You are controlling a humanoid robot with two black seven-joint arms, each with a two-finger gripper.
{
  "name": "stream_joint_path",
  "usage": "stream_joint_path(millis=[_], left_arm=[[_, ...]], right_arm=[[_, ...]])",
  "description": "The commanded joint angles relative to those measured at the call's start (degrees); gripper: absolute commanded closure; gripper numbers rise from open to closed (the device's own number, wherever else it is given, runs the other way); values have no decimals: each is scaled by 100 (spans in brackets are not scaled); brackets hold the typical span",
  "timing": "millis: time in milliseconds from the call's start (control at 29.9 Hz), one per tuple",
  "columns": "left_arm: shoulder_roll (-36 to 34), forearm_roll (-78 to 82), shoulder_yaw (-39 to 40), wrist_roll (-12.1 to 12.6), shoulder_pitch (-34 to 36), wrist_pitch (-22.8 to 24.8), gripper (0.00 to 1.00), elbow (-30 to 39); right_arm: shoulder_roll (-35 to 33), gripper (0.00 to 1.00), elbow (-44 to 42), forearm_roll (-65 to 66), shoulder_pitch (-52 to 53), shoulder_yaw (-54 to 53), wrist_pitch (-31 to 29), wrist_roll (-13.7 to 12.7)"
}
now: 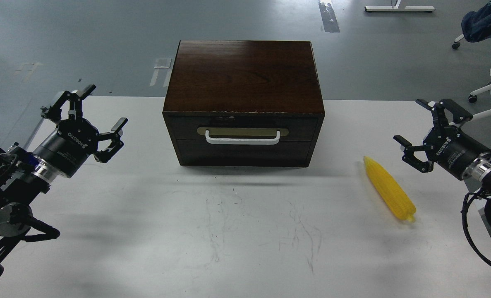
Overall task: Put corn in drawer with both arms
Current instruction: 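Reach the left gripper toward the white drawer handle of the wooden box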
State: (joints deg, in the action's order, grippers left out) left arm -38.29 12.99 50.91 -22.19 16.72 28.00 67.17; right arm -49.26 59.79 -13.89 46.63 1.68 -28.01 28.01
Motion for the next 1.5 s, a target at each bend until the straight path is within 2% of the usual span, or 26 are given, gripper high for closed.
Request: stream_joint_path(millis=[0, 234, 401, 602, 702, 802, 903, 969, 1070, 1203, 1237, 1404, 1471], left_arm=[[6, 19, 33, -5, 7, 0, 2, 24], [-20, 11, 24, 30, 25, 0, 2, 33], [-82, 11, 59, -58, 139, 0, 2, -20], [-529, 457, 95, -137, 1051, 0, 2, 15], [-653, 1696, 130, -233, 1720, 0, 2, 138], [-644, 2583, 95, -444, 2291, 0, 2, 384], [-565, 4024, 68, -506, 2819, 0, 2, 876], [-251, 5129, 51, -581, 3187, 0, 2, 1192], [76, 5967, -19, -581, 3478, 0, 2, 1368], [506, 7602, -975, -581, 4286, 0, 2, 1667], [629, 8057, -1439, -581, 4601, 0, 2, 1659], [911, 9123, -3232, -581, 5691, 0, 2, 1580], [981, 9300, -3700, -581, 5947, 0, 2, 1562]], right_arm=[[4, 0, -11, 0, 4, -1, 1, -1], [83, 0, -11, 0, 4, -1, 1, -1], [92, 0, -20, 9, 13, -72, 1, -1], [83, 0, -38, 35, 22, -133, 1, -1], [83, 0, -73, 61, 22, -133, 1, -1], [83, 0, -108, 79, 22, -133, 1, -1], [83, 0, -152, 88, 22, -133, 1, -1], [83, 0, -187, 88, 22, -133, 1, -1], [83, 0, -196, 88, 13, -133, 1, -1], [57, 0, -204, 88, 13, -133, 1, -1], [48, 0, -222, 88, 4, -133, 1, -1], [30, 0, -231, 88, 4, -133, 1, -1], [30, 0, -231, 88, -4, -133, 1, -1]])
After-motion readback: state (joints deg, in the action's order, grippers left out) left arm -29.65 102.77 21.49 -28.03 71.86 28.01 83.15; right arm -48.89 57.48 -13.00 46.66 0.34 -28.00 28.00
